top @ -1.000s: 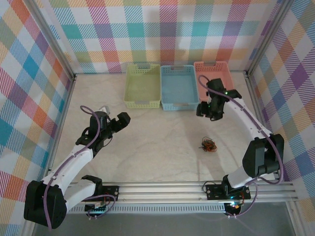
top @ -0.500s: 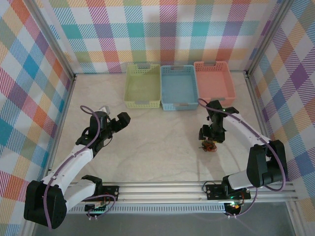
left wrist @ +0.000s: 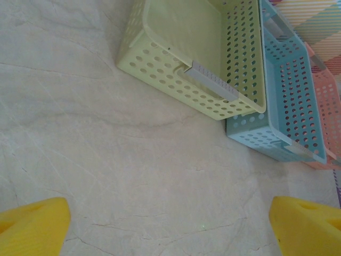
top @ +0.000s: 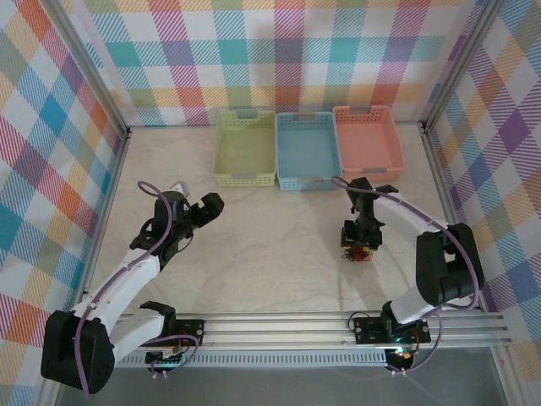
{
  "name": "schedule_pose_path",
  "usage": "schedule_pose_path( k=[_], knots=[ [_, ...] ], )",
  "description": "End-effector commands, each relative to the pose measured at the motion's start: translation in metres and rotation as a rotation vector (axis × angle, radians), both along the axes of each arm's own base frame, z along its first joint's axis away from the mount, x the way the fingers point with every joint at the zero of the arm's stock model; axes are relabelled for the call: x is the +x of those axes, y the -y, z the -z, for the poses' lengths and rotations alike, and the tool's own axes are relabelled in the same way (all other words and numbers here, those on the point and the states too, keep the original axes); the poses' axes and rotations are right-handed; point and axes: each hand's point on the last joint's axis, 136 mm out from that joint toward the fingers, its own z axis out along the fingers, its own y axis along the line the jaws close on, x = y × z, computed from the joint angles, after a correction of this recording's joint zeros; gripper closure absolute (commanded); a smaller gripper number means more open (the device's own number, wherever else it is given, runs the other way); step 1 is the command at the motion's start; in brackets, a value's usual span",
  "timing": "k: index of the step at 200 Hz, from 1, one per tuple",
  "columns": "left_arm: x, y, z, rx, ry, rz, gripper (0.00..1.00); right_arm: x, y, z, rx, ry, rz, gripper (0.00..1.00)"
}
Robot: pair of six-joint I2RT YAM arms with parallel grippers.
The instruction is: Untangle the cables
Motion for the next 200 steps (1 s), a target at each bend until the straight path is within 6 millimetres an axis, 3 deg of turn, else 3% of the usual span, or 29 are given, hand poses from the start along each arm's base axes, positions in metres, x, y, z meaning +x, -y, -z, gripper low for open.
schedule_pose_path(
  k=[1,43,96,137,167,200],
  knots=[
    [0.002,0.005,-0.014,0.008,0.028,0.023,0.04,-0.002,0.002,0.016,-0.044,-0.043,-0.013,0.5],
    [0.002,0.005,-0.014,0.006,0.026,0.024,0.04,-0.001,-0.013,0.022,-0.043,-0.051,-0.066,0.7],
    [0.002,0.005,-0.013,0.007,0.023,0.023,0.04,0.008,-0.06,0.013,-0.006,-0.019,-0.17,0.79],
    [0.003,0.006,-0.012,0.007,0.019,0.023,0.04,0.017,-0.124,0.0,0.044,0.007,-0.297,0.8],
    [0.003,0.005,-0.012,0.01,0.02,0.023,0.04,0.026,-0.185,-0.011,0.108,0.036,-0.389,0.81],
    [0.004,0.006,-0.009,0.013,0.013,0.023,0.04,0.036,-0.246,-0.009,0.164,0.038,-0.46,0.84]
  ],
)
